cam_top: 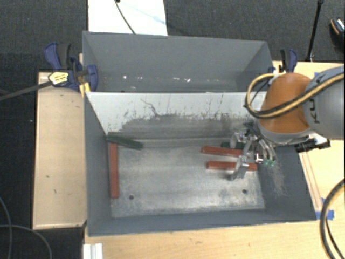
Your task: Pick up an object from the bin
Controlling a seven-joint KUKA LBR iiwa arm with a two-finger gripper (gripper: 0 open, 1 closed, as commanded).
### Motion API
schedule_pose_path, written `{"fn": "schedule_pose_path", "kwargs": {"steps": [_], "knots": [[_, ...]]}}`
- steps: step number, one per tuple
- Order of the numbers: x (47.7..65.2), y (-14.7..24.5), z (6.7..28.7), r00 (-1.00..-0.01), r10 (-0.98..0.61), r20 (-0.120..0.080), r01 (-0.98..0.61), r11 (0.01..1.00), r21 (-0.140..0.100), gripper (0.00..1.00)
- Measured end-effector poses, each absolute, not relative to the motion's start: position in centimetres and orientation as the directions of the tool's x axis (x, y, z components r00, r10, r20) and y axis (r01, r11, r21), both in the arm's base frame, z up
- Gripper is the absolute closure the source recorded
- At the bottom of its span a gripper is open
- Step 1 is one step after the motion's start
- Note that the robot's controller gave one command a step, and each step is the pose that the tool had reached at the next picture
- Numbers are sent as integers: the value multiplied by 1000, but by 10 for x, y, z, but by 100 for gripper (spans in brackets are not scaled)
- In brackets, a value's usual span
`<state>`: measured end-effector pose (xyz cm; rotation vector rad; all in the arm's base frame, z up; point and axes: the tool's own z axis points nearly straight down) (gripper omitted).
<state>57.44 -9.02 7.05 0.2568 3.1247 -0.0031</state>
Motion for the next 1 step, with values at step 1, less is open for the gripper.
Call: {"fn": "schedule_pose_path", "kwargs": {"steps": [1], "knots": [[574,-87,72,-987,163,-7,163,987,1,100]]}}
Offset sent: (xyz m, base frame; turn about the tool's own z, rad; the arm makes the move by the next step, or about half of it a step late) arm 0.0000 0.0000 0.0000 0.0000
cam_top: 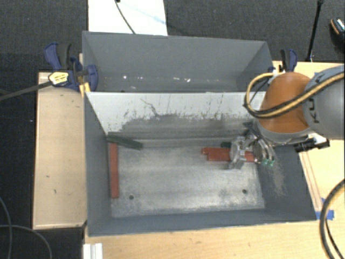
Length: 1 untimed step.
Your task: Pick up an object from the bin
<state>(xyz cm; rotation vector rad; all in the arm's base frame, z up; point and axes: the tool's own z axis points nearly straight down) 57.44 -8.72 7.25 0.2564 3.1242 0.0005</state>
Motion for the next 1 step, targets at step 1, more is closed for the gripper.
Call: {"fn": "schedule_pose_path", "kwargs": {"steps": [1], "knots": [[573,-87,71,-986,165,-4,165,986,1,0]]}}
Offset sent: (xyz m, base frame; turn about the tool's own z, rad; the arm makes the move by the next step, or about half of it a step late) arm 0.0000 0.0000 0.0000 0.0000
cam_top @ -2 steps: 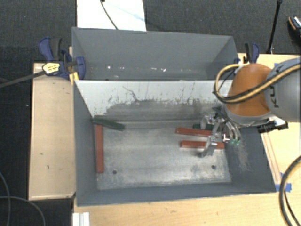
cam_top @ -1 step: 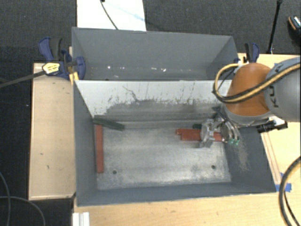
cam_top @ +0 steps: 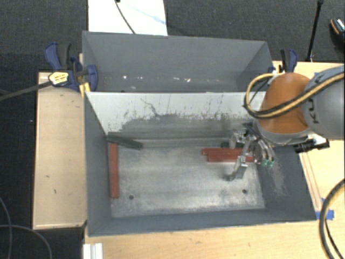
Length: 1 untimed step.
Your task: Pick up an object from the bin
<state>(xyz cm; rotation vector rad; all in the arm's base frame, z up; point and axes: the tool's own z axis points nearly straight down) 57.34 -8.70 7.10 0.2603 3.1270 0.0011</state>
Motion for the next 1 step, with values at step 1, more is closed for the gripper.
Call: {"fn": "schedule_pose_path", "kwargs": {"steps": [1], "knots": [[587,-11,71,-1000,29,-7,29,1000,4,0]]}}
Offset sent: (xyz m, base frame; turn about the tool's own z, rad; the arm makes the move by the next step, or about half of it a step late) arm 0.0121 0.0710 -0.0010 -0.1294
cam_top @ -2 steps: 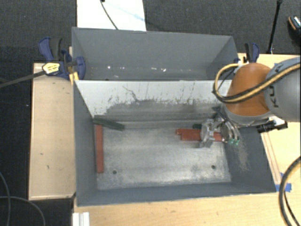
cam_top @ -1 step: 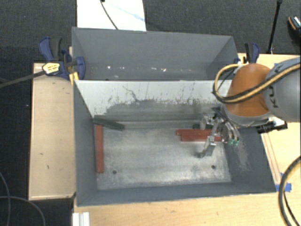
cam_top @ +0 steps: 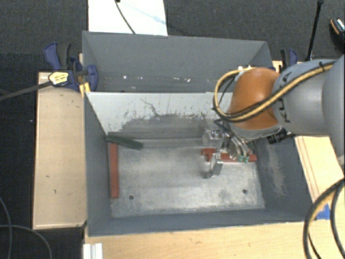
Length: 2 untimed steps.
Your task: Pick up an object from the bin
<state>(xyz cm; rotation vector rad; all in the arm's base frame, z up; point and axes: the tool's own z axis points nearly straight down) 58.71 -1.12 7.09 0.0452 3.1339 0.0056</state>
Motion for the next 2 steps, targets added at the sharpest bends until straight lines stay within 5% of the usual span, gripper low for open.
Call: {"fn": "schedule_pose_path", "kwargs": {"steps": [1,2], "knots": [[587,-16,71,-999,39,-6,39,999,1,100],[590,-9,222,-988,156,-11,156,988,2,100]]}}
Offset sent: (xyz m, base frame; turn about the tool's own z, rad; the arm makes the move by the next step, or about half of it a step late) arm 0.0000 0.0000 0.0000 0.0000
